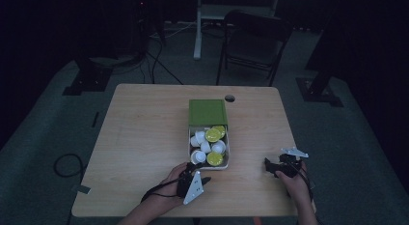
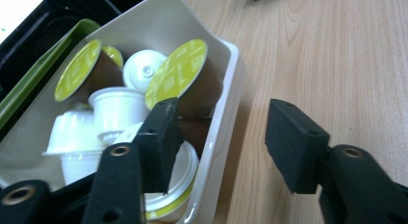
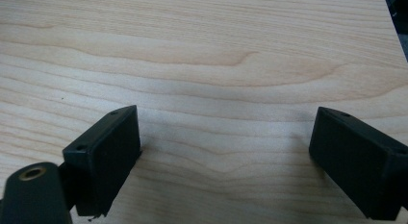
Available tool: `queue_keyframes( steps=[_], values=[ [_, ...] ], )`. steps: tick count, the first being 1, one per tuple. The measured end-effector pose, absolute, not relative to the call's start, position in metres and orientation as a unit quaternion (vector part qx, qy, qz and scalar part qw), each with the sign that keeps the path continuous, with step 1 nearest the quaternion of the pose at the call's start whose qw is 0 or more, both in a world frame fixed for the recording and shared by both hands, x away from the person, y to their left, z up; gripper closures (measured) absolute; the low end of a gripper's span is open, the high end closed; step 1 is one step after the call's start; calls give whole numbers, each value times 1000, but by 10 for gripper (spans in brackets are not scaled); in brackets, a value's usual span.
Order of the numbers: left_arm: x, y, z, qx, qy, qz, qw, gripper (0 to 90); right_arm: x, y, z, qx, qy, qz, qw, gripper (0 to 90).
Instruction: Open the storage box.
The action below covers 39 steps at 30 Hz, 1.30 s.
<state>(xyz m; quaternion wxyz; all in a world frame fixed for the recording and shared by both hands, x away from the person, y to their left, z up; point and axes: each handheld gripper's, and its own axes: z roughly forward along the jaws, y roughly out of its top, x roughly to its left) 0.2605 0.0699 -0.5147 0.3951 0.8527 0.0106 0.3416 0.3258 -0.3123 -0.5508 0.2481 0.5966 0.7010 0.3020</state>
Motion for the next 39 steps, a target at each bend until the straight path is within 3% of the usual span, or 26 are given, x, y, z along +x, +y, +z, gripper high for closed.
queue_keyframes(
  steps=[20,39],
  values=[
    [259,95,-491,829,82,296,468,295,326,-312,-551,597,701,302,248,102],
    [262,133,-478,808,144,300,486,268,326,-312,-551,597,701,302,248,102]
  ],
)
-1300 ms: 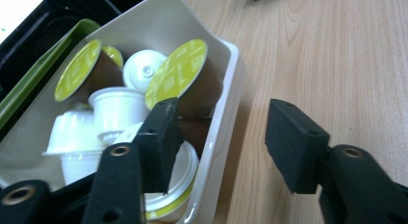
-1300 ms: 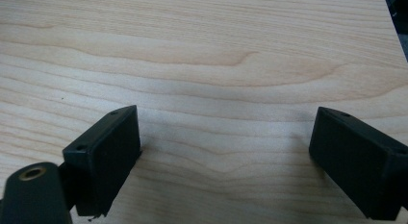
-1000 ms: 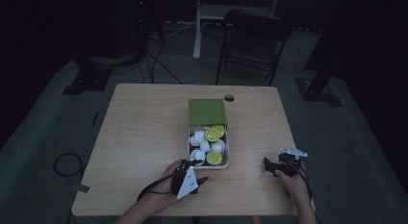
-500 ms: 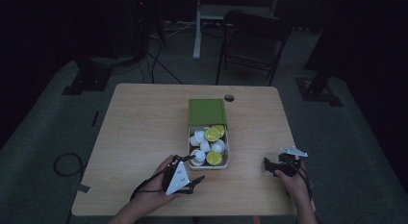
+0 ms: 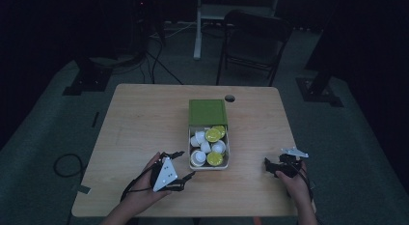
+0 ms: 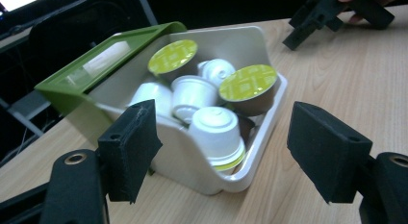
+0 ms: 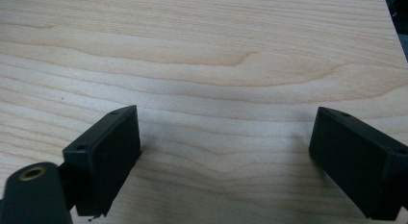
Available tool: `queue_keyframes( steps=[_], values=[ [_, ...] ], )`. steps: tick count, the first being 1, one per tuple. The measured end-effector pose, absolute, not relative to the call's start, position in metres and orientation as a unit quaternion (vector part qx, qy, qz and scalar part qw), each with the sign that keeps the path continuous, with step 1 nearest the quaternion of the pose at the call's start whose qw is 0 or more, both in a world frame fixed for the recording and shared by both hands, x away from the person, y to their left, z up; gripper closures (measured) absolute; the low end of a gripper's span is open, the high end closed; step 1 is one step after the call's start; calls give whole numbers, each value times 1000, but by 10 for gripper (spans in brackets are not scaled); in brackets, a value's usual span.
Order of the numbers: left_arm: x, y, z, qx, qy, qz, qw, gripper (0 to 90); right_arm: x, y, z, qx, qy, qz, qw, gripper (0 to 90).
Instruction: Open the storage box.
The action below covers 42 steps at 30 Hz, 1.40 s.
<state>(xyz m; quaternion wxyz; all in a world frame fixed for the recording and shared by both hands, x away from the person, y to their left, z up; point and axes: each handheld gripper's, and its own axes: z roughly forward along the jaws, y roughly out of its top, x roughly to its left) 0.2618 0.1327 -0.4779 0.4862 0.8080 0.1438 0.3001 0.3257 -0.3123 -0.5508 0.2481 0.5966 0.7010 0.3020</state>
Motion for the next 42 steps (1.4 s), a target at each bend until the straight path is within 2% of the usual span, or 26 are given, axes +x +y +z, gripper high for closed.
queue_keyframes(
  steps=[28,32,42],
  values=[
    [283,207,-496,773,276,311,479,267,326,-312,-551,596,701,302,248,102],
    [286,219,-500,764,304,316,474,241,326,-312,-551,596,701,302,248,102],
    [290,248,-507,740,389,303,458,241,326,-312,-551,597,701,302,248,101]
  ],
)
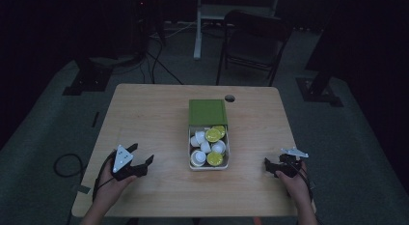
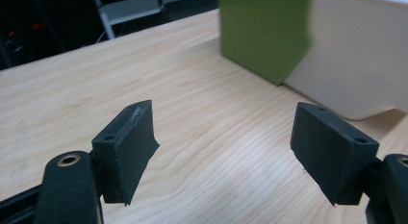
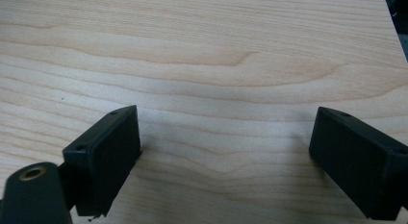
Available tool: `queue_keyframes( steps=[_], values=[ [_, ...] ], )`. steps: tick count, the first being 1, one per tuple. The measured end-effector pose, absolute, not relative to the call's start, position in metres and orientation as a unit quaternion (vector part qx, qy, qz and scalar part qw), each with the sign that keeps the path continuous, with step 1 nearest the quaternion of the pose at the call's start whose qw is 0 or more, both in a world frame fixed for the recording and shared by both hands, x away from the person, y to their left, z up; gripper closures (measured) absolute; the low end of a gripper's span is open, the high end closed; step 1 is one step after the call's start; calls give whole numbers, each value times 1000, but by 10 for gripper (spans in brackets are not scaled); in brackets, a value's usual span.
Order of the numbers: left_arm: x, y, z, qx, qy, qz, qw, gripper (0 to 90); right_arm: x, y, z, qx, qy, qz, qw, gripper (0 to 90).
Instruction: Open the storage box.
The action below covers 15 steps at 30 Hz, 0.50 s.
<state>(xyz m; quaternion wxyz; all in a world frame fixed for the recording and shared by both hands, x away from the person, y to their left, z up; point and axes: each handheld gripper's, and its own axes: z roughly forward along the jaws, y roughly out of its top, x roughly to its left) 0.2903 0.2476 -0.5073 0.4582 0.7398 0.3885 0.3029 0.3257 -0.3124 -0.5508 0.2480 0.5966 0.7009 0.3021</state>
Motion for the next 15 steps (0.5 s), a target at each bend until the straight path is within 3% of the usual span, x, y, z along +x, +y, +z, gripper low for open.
queue_keyframes(
  steps=[4,6,15],
  values=[
    [291,256,-510,730,412,298,457,238,326,-312,-551,596,701,302,248,101],
    [291,260,-512,729,421,300,449,187,326,-312,-551,597,701,302,248,102],
    [290,276,-517,718,473,283,424,187,326,-312,-551,597,701,302,248,101]
  ],
)
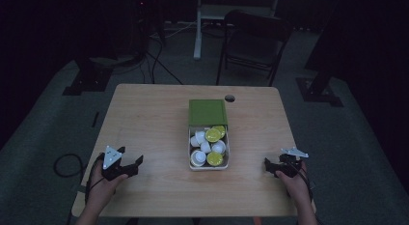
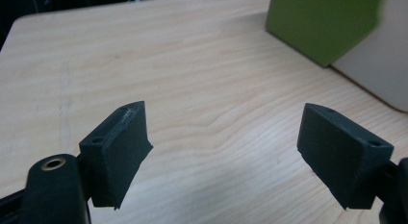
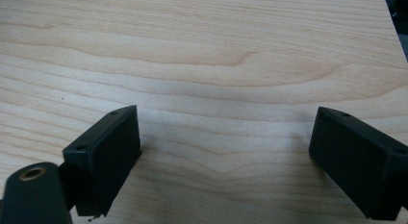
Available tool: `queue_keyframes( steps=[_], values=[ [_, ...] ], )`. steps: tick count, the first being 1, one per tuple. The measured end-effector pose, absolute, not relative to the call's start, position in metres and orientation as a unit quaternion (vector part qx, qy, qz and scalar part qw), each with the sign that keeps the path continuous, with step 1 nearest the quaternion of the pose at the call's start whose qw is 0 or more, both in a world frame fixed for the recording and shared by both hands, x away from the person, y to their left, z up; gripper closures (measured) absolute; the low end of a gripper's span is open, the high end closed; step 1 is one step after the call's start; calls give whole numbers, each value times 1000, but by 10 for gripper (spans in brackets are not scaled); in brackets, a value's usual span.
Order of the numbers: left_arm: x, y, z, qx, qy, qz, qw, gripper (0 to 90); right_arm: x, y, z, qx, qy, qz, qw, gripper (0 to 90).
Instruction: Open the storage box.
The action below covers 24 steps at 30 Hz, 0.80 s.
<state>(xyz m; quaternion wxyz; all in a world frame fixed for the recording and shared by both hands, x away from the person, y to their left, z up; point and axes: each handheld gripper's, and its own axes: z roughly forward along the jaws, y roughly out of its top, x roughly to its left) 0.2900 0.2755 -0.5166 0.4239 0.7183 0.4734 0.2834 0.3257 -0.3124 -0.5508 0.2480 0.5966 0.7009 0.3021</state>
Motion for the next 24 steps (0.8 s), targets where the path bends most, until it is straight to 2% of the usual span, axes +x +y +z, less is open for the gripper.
queue_keyframes(
  steps=[16,24],
  values=[
    [287,300,-525,681,559,266,392,186,326,-312,-551,597,701,302,248,102],
    [286,307,-531,684,582,262,354,187,326,-312,-551,597,701,302,248,101]
  ],
)
